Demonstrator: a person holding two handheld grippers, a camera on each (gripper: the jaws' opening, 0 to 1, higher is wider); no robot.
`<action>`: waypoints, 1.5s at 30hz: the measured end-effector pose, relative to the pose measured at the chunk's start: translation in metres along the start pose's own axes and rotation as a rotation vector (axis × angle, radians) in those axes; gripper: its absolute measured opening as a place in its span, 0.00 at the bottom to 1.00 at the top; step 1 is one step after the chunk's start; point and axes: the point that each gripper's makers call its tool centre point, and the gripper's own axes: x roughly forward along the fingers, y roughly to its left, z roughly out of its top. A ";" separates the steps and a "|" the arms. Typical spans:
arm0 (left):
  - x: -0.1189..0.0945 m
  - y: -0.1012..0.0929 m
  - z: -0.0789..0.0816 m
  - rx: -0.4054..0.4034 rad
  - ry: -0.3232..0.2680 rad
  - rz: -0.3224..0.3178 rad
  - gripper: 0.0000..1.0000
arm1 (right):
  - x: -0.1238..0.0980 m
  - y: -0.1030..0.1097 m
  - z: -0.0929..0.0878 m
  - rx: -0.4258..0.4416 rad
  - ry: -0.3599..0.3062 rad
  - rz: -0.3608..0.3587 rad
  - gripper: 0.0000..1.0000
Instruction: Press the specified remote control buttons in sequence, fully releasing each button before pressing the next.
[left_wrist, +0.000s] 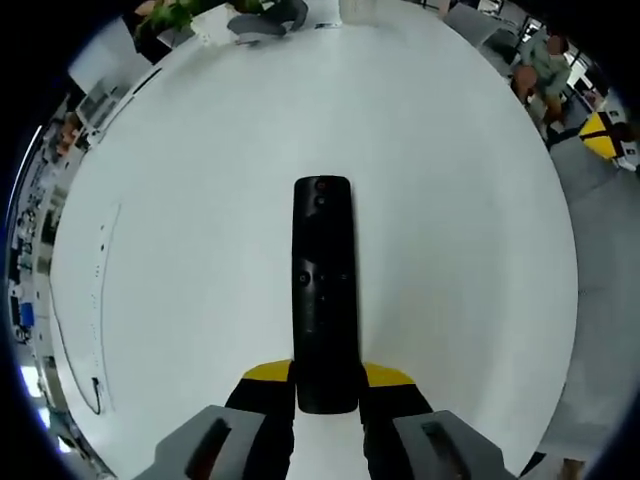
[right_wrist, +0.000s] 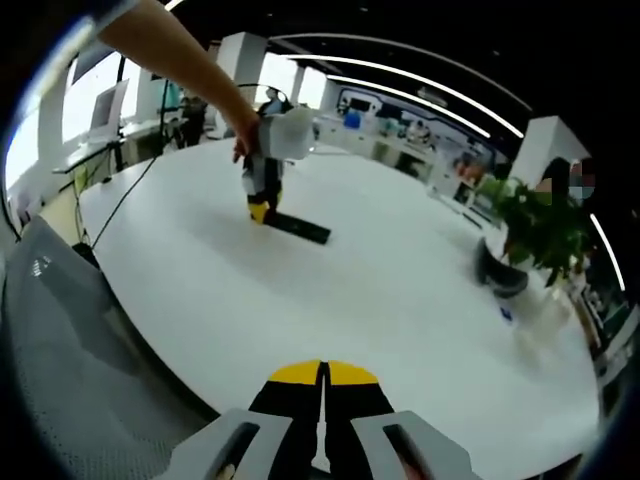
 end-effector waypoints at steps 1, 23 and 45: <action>0.000 -0.001 -0.001 0.002 0.001 0.000 0.23 | -0.001 -0.001 0.001 0.007 -0.007 -0.003 0.00; -0.001 -0.034 -0.003 0.027 0.012 0.003 0.23 | -0.002 -0.003 0.004 -0.004 -0.027 -0.020 0.00; -0.002 -0.065 -0.004 0.025 0.001 -0.003 0.23 | -0.003 -0.004 0.006 -0.019 -0.040 -0.031 0.00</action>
